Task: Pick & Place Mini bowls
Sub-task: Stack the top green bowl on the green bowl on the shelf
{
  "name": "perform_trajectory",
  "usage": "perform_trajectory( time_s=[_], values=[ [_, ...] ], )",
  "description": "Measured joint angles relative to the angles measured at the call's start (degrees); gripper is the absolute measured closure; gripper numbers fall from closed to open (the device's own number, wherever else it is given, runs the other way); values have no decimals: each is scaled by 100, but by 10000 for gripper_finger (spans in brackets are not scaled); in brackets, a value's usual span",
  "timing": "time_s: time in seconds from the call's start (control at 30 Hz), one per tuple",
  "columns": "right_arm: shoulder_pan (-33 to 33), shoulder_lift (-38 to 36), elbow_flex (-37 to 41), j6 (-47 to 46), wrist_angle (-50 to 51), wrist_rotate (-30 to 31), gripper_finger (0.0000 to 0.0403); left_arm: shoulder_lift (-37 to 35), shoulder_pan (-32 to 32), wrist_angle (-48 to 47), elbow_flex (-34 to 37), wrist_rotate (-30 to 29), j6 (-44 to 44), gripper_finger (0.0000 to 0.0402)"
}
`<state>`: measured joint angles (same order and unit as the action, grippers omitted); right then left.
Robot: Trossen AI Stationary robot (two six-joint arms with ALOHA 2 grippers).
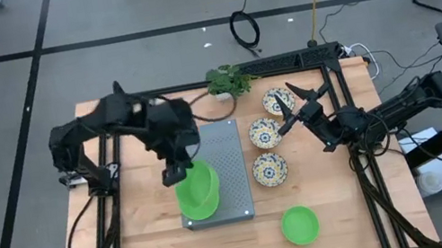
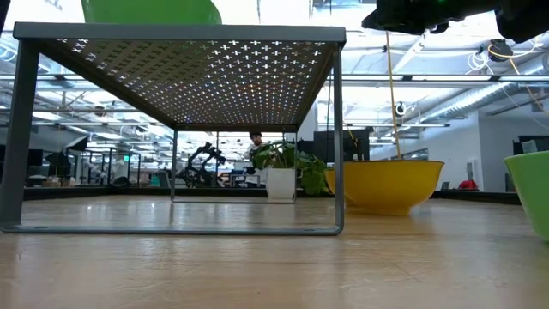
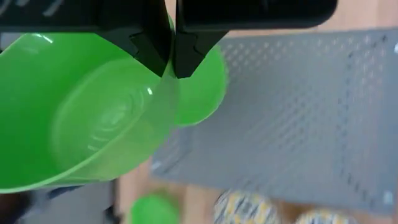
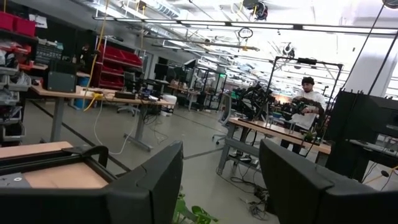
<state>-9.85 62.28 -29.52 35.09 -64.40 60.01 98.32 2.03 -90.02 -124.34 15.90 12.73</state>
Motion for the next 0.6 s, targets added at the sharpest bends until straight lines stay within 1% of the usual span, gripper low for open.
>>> perform_trajectory(
  time_s=[0.2, 0.3, 0.43, 0.6],
  values=[
    [0, 0, 0, 2, -2, 0, 204, 11, -24, -5, 1032, -117, -5, 399],
    [0, 0, 0, 2, -4, -2, 204, 11, -10, -4, 1398, -416, 113, 399],
    [0, 0, 0, 4, -6, -4, 204, 9, 78, 2, 1629, -673, 129, 399],
    [0, 0, 0, 4, -7, -2, 204, 9, 151, -2, 1805, -547, 264, 399]
  ],
)
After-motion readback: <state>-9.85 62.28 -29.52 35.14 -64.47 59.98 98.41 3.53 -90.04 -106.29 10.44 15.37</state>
